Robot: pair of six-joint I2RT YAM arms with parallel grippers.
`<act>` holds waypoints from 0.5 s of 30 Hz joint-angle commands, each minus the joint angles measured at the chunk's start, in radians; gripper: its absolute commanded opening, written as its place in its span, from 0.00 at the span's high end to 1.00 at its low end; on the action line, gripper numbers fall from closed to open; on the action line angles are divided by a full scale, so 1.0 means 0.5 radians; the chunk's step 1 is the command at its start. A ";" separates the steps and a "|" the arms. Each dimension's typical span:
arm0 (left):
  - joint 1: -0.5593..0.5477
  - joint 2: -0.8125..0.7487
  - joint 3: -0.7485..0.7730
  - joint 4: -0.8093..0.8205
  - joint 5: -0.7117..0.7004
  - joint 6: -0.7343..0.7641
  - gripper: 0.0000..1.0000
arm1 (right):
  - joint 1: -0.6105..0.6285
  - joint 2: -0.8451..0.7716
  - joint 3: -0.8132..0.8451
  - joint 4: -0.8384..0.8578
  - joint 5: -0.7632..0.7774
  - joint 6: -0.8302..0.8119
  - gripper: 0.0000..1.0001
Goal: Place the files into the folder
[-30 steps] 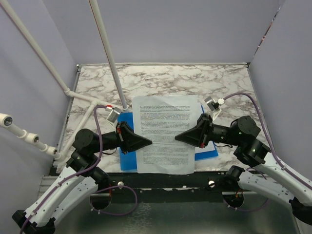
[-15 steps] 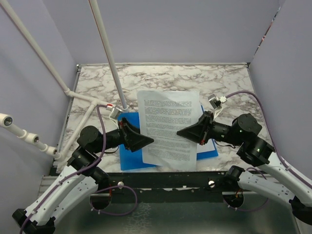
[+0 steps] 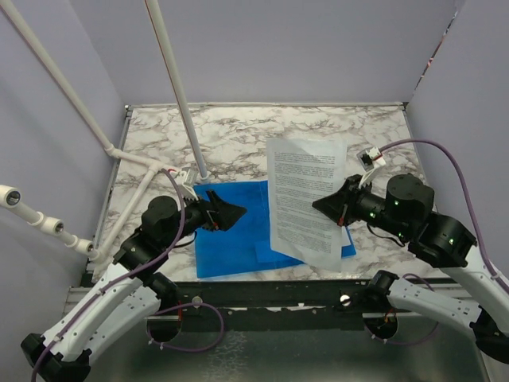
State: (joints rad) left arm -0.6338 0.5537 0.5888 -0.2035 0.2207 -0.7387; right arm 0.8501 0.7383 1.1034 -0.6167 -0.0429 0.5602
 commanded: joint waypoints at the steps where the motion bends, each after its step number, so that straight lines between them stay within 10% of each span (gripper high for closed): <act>1: 0.014 0.132 0.076 -0.129 -0.350 0.073 0.09 | 0.010 0.092 0.133 -0.550 0.409 -0.025 1.00; 15: 0.015 0.708 0.033 -0.127 -0.387 0.041 0.01 | -0.052 0.572 0.389 -0.861 0.501 -0.023 1.00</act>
State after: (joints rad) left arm -0.6338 0.8524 0.6006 -0.2474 0.0608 -0.7132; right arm 0.8474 0.9710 1.2583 -0.9878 0.2054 0.5602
